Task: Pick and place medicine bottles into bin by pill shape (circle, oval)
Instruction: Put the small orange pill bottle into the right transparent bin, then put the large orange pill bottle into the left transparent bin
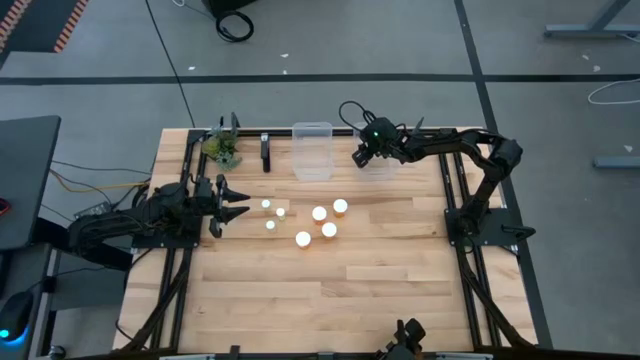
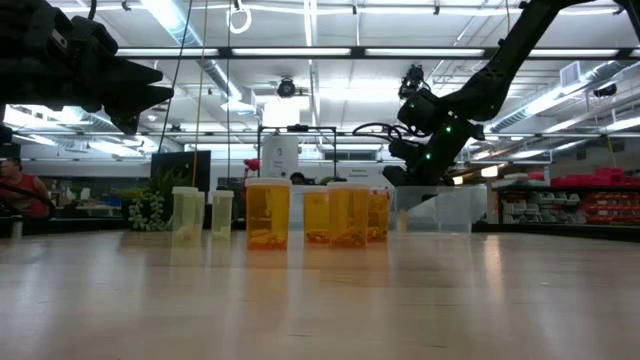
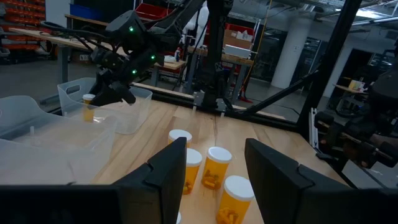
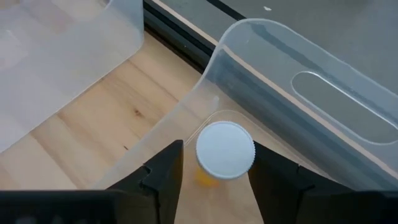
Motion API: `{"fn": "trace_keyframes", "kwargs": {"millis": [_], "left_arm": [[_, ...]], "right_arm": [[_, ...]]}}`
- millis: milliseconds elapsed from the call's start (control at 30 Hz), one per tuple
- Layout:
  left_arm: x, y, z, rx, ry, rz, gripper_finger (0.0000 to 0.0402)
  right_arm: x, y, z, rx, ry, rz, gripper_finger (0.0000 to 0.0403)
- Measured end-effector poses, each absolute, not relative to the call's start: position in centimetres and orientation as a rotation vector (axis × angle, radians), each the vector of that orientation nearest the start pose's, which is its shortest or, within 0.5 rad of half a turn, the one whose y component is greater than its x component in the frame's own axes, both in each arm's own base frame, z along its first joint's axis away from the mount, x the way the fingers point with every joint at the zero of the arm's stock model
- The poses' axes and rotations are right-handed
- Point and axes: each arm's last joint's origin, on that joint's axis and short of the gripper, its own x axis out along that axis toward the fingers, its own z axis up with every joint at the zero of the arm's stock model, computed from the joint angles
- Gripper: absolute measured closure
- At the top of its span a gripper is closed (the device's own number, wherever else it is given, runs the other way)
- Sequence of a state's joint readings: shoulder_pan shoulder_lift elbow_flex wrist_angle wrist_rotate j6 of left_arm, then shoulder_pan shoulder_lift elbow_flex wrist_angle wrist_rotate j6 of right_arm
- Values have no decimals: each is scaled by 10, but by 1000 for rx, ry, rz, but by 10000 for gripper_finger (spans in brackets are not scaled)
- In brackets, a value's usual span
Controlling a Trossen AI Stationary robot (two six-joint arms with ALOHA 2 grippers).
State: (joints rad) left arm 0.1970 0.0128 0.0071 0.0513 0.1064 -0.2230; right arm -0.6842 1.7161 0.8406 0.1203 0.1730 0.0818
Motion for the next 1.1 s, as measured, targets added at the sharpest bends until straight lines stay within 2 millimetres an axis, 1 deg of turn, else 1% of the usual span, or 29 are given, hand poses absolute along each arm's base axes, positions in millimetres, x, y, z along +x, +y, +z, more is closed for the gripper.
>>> {"fn": "trace_keyframes", "kwargs": {"millis": [400,567,767,1100], "left_arm": [[97,16,170,-216,-55,85,230],[97,16,170,-216,-55,85,230],[97,16,170,-216,-55,85,230],[97,16,170,-216,-55,85,230]], "right_arm": [[254,-213,150,268,719,-842,223],[258,-216,157,254,701,-839,223],[263,-220,167,244,729,-830,223],[267,-223,175,234,738,-826,223]]}}
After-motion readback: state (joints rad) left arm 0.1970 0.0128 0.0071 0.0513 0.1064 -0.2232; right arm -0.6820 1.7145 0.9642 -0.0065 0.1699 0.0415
